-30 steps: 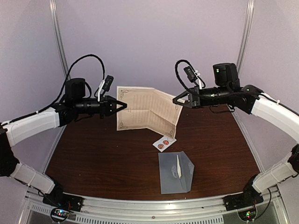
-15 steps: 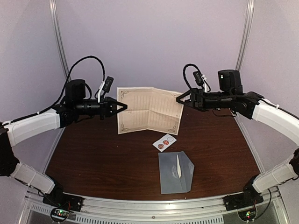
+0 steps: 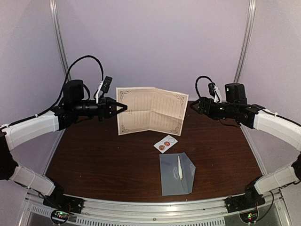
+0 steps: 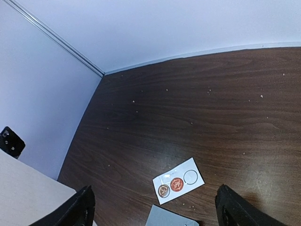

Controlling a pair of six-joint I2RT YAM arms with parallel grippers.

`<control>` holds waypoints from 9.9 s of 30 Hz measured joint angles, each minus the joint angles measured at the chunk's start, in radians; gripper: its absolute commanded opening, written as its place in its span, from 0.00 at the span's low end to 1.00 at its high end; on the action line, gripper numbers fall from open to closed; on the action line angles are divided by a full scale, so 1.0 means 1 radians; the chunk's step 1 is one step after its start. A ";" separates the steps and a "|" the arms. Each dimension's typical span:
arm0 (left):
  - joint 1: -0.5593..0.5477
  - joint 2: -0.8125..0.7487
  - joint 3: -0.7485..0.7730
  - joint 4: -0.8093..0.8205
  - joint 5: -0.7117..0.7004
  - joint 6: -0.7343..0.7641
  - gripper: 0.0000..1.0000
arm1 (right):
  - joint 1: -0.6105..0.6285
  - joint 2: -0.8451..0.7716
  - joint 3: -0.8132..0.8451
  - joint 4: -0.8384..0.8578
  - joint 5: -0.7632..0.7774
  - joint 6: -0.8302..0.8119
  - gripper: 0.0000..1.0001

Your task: Place the letter into the envelope and seal it

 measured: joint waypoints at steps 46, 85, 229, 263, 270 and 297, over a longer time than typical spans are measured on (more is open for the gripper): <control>-0.062 0.060 -0.003 0.034 0.138 -0.034 0.00 | 0.373 0.217 -0.015 0.585 -0.294 -0.061 0.56; 0.006 -0.053 -0.020 0.080 0.047 -0.053 0.81 | 0.378 0.121 0.008 0.336 -0.013 -0.160 0.00; -0.149 0.101 0.069 -0.203 0.077 0.098 0.36 | 0.455 0.267 -0.038 0.555 -0.376 0.106 0.00; -0.177 0.123 0.082 -0.178 0.037 0.095 0.00 | 0.432 0.142 -0.098 0.519 -0.296 0.033 0.73; -0.177 0.123 0.081 -0.167 0.054 0.089 0.00 | 0.440 0.196 -0.098 0.537 -0.298 0.037 0.38; -0.177 0.123 0.100 -0.270 -0.019 0.132 0.17 | 0.427 0.126 0.112 -0.036 -0.114 -0.229 0.00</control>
